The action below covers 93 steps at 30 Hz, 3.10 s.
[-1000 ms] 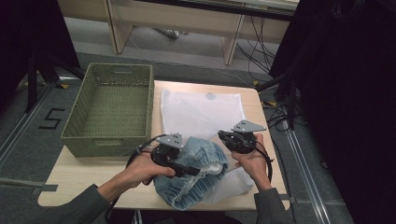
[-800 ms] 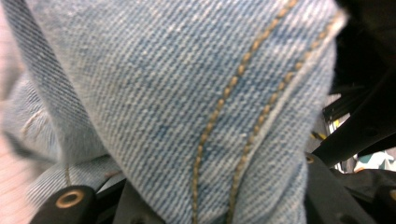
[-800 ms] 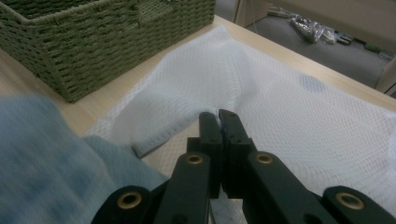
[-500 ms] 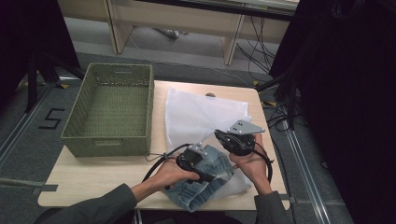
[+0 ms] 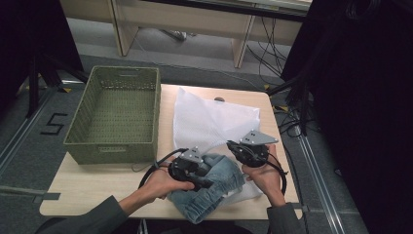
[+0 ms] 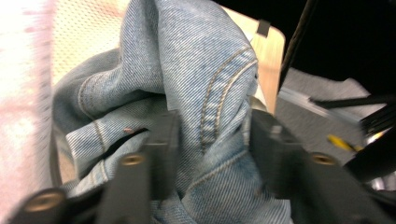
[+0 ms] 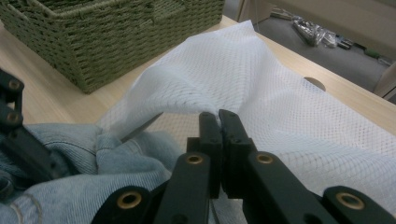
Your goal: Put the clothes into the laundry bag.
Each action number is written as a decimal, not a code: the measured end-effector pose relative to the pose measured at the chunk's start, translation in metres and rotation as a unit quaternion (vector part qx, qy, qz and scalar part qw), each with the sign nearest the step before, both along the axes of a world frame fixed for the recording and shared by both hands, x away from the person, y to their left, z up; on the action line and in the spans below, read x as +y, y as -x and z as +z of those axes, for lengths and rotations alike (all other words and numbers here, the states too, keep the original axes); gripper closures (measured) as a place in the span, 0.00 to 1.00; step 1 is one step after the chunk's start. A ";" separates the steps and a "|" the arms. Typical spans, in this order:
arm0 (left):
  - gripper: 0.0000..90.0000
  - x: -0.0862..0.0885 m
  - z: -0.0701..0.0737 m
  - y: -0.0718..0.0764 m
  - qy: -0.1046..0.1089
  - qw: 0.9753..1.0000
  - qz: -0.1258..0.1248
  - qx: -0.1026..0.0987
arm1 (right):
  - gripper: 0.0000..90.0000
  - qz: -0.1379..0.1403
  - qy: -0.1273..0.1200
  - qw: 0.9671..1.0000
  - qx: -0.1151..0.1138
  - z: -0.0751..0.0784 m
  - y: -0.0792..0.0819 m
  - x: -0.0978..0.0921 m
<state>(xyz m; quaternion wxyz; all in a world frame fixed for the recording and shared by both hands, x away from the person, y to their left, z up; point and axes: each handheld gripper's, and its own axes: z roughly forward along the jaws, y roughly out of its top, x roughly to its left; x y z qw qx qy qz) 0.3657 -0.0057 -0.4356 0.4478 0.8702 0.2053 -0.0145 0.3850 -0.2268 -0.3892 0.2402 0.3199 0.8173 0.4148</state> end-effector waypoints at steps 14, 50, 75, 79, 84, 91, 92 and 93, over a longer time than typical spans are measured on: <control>0.36 0.022 0.022 -0.010 0.060 0.995 0.076 -0.007 | 1.00 0.002 0.008 1.000 0.002 -0.001 0.019 -0.005; 0.98 0.053 0.012 -0.069 -0.006 0.992 0.101 -0.070 | 0.46 0.129 -0.019 0.988 0.083 -0.004 0.043 0.056; 0.98 0.067 0.024 -0.066 0.018 0.994 0.085 -0.059 | 0.90 0.003 0.087 0.995 0.052 -0.012 0.016 0.029; 0.98 0.066 0.023 -0.064 0.013 0.995 0.079 -0.056 | 0.87 -0.010 0.140 0.986 0.088 -0.067 -0.008 0.051; 0.98 0.070 0.020 -0.066 0.020 0.995 0.084 -0.047 | 0.72 -0.025 0.096 0.991 0.088 -0.050 -0.007 0.048; 0.98 0.069 0.017 -0.067 0.023 0.996 0.084 -0.034 | 0.51 0.030 0.006 0.996 0.082 -0.007 0.027 0.049; 0.98 0.069 0.016 -0.068 0.026 0.996 0.082 -0.031 | 0.50 0.043 0.010 0.995 0.087 -0.006 0.033 0.052; 0.98 0.069 0.016 -0.068 0.026 0.996 0.082 -0.031 | 0.50 0.043 0.010 0.995 0.087 -0.006 0.033 0.052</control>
